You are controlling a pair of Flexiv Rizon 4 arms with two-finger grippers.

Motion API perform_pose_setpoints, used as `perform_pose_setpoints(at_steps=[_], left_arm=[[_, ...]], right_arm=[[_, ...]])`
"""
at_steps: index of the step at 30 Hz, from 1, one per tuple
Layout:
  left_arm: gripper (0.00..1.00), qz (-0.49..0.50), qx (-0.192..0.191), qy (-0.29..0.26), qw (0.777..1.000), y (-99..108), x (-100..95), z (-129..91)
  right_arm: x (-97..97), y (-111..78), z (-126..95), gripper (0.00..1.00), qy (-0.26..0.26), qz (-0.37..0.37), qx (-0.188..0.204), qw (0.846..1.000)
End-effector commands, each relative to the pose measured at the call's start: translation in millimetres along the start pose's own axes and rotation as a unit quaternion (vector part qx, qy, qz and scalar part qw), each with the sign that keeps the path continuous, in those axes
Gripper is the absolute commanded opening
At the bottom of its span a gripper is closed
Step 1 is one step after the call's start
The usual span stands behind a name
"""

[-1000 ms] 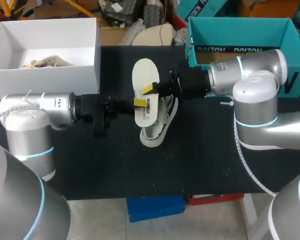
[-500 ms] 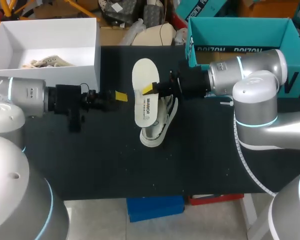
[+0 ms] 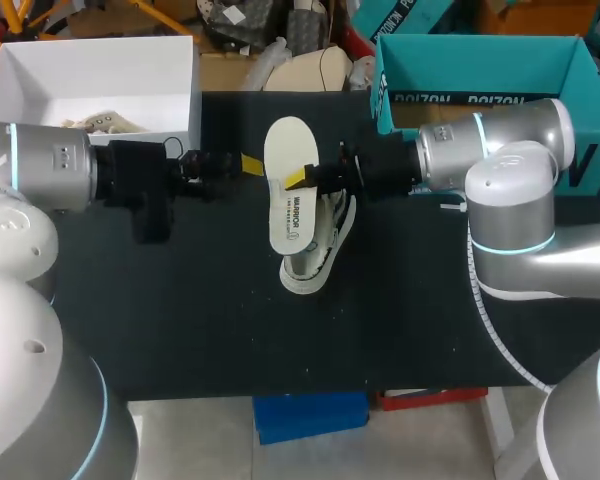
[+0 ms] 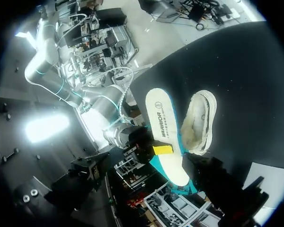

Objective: Take the shoe out of the shoebox, open the shoe tongue, remove and reinsert the insole, then place the shoe into the shoebox

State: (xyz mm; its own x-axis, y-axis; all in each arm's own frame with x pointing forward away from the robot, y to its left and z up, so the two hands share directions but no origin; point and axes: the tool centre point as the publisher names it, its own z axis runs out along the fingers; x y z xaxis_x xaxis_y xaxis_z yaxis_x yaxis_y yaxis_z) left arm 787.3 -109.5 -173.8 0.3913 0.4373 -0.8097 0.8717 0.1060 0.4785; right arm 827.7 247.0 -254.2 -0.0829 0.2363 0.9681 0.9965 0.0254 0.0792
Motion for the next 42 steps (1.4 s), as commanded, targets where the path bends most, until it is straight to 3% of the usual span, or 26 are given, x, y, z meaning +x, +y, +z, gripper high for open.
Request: perform_pose_setpoints(at_steps=[1,8,14,21,42], left_arm=[[1.00,0.000,-0.002,0.022,1.000,-2.3,-2.2,0.1],[1.00,0.000,-0.002,0.022,1.000,-2.3,-2.2,0.1],[1.00,-0.027,0.064,0.028,0.997,20.0,-20.9,12.0],[1.00,-0.011,0.106,0.077,0.991,39.7,-43.2,15.6],[1.00,-0.042,0.154,0.148,0.976,44.1,-55.2,15.4]], right_arm=[[-0.3,-0.1,1.8,0.00,0.000,0.000,-0.001,1.000],[-0.3,-0.1,1.8,0.00,0.000,0.000,-0.001,1.000],[-0.3,-0.1,1.8,0.00,0.000,0.000,-0.001,1.000],[-0.3,-0.1,1.8,0.00,0.000,0.000,-0.001,1.000],[-0.3,-0.1,1.8,0.00,0.000,0.000,-0.001,1.000]])
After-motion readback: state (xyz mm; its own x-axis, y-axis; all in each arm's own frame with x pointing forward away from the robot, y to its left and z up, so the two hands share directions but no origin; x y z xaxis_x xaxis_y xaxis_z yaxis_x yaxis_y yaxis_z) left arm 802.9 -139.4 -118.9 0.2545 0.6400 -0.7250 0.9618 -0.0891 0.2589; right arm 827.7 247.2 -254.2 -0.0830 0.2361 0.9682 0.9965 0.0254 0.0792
